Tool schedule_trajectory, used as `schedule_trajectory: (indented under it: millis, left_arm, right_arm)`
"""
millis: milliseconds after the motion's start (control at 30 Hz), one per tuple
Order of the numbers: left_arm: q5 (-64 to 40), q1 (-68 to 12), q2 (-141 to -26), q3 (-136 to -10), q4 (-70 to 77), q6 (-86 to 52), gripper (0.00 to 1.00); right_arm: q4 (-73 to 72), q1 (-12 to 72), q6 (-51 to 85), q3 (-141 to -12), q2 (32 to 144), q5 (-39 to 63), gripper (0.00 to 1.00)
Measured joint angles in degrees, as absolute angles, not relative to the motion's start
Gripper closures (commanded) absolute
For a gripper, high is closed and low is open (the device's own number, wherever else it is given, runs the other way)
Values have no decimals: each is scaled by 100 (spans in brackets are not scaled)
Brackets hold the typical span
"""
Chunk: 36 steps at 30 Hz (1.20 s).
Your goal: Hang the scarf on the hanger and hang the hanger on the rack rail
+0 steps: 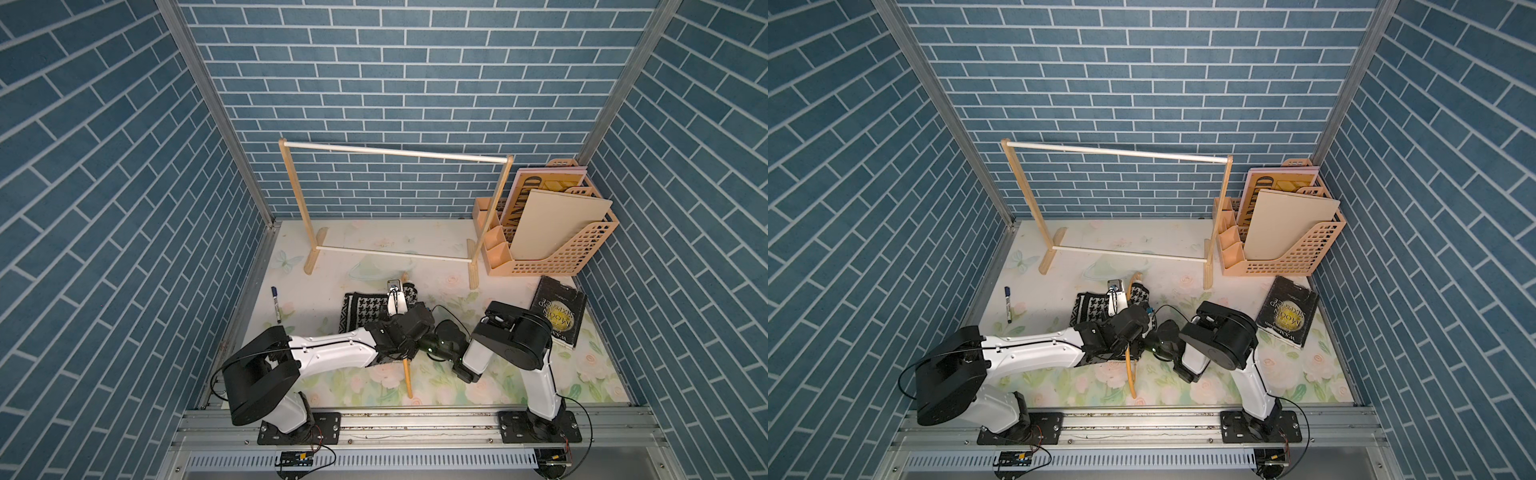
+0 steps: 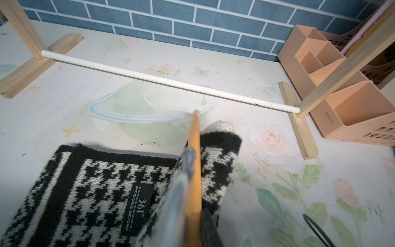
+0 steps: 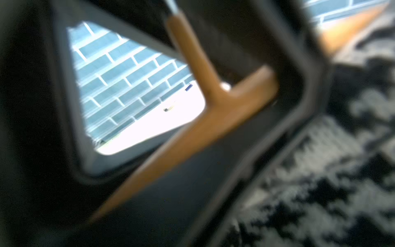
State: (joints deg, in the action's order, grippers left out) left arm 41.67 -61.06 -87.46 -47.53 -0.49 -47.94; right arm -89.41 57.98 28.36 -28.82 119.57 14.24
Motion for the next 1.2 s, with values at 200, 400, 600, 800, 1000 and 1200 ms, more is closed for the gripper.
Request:
schedule_trajectory:
  millis: [200,400,600,800,1000,1200]
  left_arm:
    - [4206,-6128,-8739,-4665,-16,-4748,100]
    - [4244,-6112,-8715,-4613,-14,-4746,100]
    - [4283,-6101,-8711,-4591,-25,-4689,100]
    - [4351,-6062,-8718,-4591,-187,-4464,100]
    - [4322,-6064,-8733,-4591,-80,-4252,100]
    - [4191,-6095,-8766,-4646,191,-4086,100]
  right_arm:
    - [-9524,5826,3494,-2967,12335,1940,99]
    - [-9548,5839,3769,-3065,12396,2147,95]
    - [-9557,5839,4219,-3118,12407,2473,94]
    - [-9579,5839,4421,-3350,12634,2714,99]
    - [-9577,5839,4484,-3312,12580,2652,94]
    - [-9546,5857,4698,-2899,12274,2279,46]
